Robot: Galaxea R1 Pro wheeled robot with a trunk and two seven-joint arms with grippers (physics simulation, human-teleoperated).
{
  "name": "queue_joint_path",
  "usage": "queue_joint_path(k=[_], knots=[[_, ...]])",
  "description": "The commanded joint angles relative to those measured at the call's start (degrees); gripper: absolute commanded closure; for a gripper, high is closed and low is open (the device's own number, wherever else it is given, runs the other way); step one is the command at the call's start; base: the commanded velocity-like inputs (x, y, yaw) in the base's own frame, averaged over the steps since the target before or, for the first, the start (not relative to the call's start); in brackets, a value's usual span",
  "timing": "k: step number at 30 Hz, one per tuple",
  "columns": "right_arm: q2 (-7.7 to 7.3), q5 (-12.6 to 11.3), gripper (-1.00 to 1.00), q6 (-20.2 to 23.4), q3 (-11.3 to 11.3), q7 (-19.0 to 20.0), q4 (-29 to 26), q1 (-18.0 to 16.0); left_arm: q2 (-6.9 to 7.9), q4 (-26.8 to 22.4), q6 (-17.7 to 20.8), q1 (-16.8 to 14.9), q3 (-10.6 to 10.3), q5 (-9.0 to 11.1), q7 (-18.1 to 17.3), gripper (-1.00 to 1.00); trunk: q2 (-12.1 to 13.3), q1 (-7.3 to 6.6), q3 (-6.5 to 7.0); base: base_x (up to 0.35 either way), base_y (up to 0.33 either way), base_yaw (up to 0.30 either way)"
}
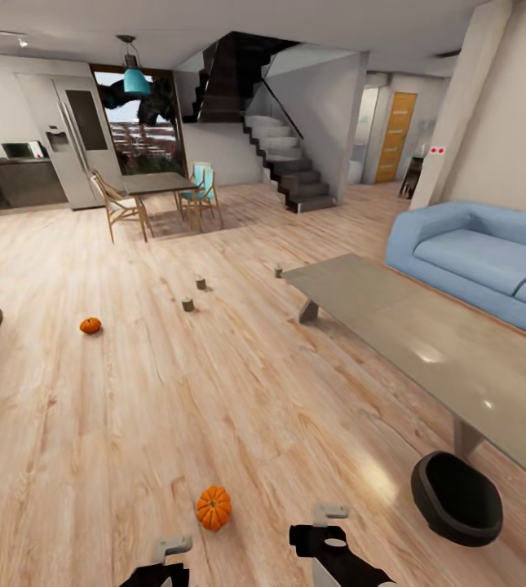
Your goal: Place each of the two pumpkins and all three candles from the living room inside a cabinet in the living room (use any cabinet), then make sure every cabinet is closed, and position the cauldron so it is next to a table in the living room.
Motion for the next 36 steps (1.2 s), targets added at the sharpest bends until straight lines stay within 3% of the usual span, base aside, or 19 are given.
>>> queue_joint_path(k=[1,8,36], knots=[[0.00,-0.40,-1.00,0.03,0.42,-0.34,-0.02,-0.03,0.01,-0.12,0.32,-0.01,-0.49,0.48,0.37,-1.00,-0.03,-0.02,-0.05,-0.094,-0.232,0.289],[0.00,-0.28,-1.00,0.00,0.42,-0.34,-0.01,-0.02,0.00,-0.12,0.32,-0.01,-0.49,0.50,0.37,-1.00,-0.03,-0.02,-0.05,-0.025,-0.159,0.290],[0.00,-0.13,-1.00,0.00,0.43,-0.34,-0.01,-0.03,0.09,-0.12,0.30,-0.01,-0.49,0.57,0.37,-1.00,-0.03,-0.02,-0.05,0.000,-0.003,0.290]])
